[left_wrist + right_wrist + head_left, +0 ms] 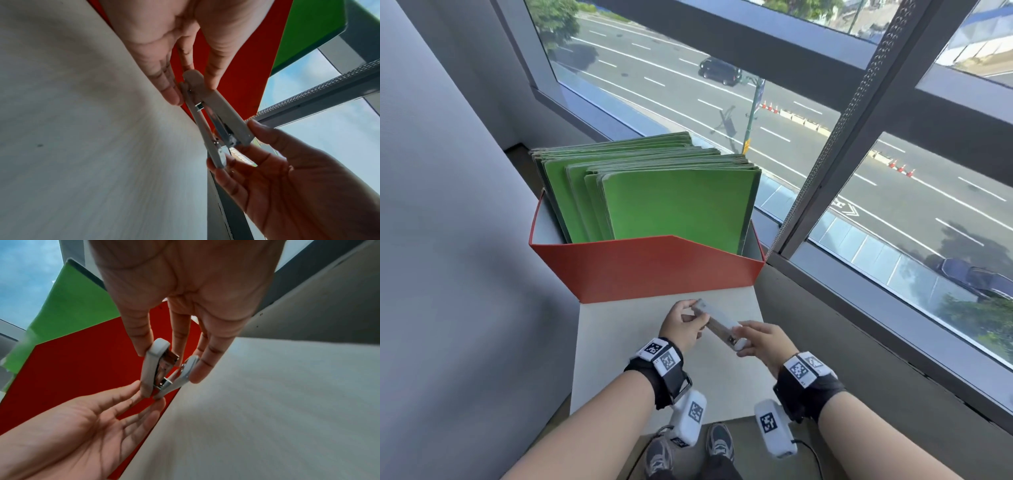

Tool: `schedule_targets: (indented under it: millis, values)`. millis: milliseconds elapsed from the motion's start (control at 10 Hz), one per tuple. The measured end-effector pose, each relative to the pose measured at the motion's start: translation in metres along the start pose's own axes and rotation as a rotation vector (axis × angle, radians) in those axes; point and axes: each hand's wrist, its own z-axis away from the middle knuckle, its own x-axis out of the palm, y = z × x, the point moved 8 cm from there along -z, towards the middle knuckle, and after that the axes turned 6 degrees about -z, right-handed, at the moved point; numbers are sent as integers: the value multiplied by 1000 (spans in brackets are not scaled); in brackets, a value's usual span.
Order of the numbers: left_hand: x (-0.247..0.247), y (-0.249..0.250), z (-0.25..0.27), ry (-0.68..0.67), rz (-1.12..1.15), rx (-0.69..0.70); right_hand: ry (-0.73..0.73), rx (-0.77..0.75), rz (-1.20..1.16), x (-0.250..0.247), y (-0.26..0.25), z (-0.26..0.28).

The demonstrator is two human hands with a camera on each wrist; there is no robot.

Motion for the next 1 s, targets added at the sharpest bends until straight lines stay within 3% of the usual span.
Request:
schedule_targets:
  millis: [200, 400, 700, 900, 1000]
  values:
    - [16, 7, -23, 46, -25, -71, 67, -107, 298, -27, -37, -42]
    - [27, -5, -21, 82, -58, -154, 36, -88, 506, -26, -51, -63]
    - [28, -3, -18, 126, -114, -162, 40, -116, 560, -21, -53, -76]
    - [30, 4, -18, 63, -206, -122, 50, -152, 599, -24, -52, -76]
    - [23, -1, -13, 79, -218, -114, 95, -232, 618, -28, -70, -63]
